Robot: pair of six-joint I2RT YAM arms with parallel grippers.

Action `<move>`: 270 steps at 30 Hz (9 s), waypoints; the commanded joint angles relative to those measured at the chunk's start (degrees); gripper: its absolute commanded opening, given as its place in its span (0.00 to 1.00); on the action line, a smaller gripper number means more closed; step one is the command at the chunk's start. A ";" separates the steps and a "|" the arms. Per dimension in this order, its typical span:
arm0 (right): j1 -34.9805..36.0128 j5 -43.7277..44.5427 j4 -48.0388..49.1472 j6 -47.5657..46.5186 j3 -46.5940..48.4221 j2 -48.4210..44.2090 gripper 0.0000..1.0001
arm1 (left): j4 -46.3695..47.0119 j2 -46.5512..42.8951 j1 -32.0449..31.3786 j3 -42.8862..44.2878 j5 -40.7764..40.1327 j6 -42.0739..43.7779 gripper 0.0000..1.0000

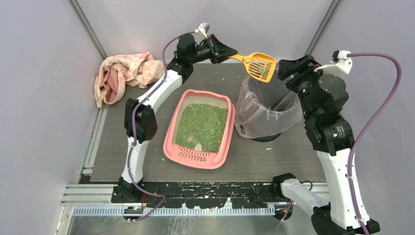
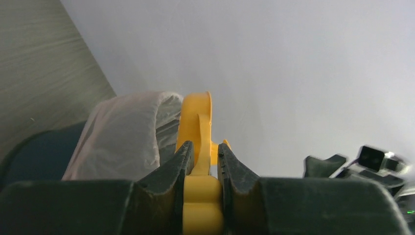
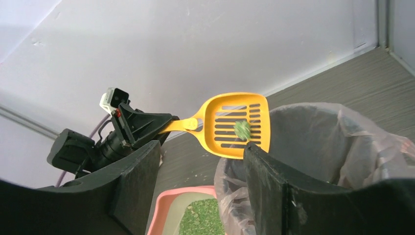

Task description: Clean the litter box

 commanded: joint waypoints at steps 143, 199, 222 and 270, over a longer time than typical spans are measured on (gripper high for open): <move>-0.75 -8.76 2.27 1.34 -11.06 10.58 0.68 | 13.47 -48.52 31.75 -86.40 1.77 10.68 0.00; -0.76 -7.97 3.26 1.11 -13.14 8.68 0.68 | 40.84 -36.34 27.11 -84.26 6.96 -10.93 0.00; -1.04 -8.40 4.26 0.65 -14.05 8.86 0.68 | 33.56 -34.61 27.45 -81.18 9.34 -11.90 0.00; -5.06 -9.06 2.26 0.55 -4.71 4.00 0.68 | 1.48 -17.43 7.66 -19.91 2.93 -9.44 0.00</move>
